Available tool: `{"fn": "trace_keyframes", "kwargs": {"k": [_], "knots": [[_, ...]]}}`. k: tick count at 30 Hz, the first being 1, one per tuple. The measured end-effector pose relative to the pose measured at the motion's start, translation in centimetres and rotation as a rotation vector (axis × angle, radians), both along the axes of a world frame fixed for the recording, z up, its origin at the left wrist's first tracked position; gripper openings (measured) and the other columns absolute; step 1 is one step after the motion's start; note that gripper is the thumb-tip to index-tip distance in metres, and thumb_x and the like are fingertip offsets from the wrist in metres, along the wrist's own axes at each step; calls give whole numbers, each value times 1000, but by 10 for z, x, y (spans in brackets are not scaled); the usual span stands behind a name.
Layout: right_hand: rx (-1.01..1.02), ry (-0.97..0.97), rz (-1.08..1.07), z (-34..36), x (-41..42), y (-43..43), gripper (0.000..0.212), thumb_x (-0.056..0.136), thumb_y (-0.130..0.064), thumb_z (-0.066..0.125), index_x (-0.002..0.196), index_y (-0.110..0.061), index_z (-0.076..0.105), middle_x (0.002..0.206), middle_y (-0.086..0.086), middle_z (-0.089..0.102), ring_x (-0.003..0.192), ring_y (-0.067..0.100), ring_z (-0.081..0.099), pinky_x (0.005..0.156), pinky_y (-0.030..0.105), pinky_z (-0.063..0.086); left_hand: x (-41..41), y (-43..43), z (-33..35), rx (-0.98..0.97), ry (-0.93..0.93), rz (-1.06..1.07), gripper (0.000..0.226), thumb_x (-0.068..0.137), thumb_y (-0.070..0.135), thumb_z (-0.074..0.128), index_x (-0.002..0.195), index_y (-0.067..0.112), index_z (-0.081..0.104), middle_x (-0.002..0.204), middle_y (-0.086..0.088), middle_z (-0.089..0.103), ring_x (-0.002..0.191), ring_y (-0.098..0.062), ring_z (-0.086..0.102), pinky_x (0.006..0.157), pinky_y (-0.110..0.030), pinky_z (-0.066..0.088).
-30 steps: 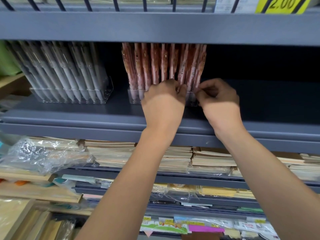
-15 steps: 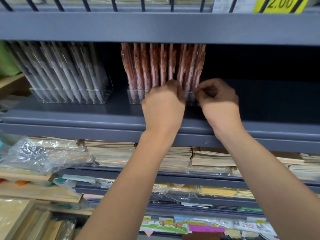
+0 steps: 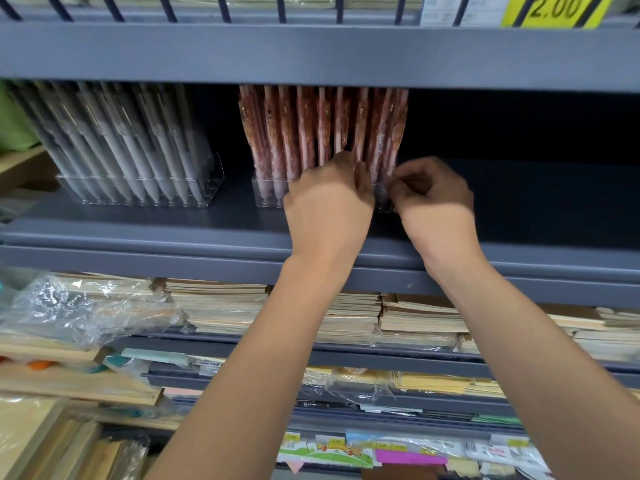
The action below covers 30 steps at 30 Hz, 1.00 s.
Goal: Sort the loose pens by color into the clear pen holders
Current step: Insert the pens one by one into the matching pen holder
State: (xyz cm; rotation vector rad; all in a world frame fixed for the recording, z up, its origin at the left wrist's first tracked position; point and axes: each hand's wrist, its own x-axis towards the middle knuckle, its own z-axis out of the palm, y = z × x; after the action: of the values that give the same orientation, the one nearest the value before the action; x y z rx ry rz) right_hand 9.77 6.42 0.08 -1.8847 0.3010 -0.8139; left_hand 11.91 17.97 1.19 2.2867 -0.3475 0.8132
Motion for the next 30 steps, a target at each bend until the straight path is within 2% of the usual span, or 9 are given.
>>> {"fn": "trace_keyframes", "kwargs": {"k": [3, 8, 17, 22, 30], "knots": [[-3, 9, 6, 0, 0, 0, 11, 83, -13, 65, 88, -23, 68, 81, -10, 70, 78, 9, 67, 74, 29, 56, -3, -1, -1, 31, 4, 1, 27, 98, 29, 46, 87, 15, 65, 76, -14, 67, 74, -41, 61, 58, -38, 45], [14, 0, 1, -1, 0, 0, 12, 83, -13, 65, 87, -23, 69, 82, -8, 71, 78, 11, 67, 73, 29, 56, -4, -1, -1, 35, 17, -3, 27, 99, 30, 44, 92, 15, 66, 79, -14, 68, 77, -41, 62, 62, -42, 49], [4, -8, 2, -1, 0, 0, 12, 83, -12, 64, 87, -23, 68, 81, -9, 71, 77, 10, 67, 70, 24, 53, -1, 1, -2, 2, 62, -43, 30, 99, 31, 43, 90, 13, 66, 77, -12, 72, 79, -38, 65, 71, -46, 53], [12, -4, 8, -2, 1, -1, 12, 82, -12, 64, 88, -21, 69, 82, -5, 71, 78, 14, 68, 72, 30, 56, 2, 0, -2, -90, 62, -64, 28, 99, 34, 50, 105, 17, 71, 76, -12, 73, 82, -35, 70, 75, -43, 54], [32, 0, 8, -1, 0, 0, 13, 83, -11, 64, 85, -24, 68, 80, -6, 71, 76, 13, 68, 74, 36, 59, 0, 1, -4, -141, 22, -58, 27, 98, 36, 53, 106, 18, 72, 76, -11, 74, 81, -35, 70, 73, -43, 54]]}}
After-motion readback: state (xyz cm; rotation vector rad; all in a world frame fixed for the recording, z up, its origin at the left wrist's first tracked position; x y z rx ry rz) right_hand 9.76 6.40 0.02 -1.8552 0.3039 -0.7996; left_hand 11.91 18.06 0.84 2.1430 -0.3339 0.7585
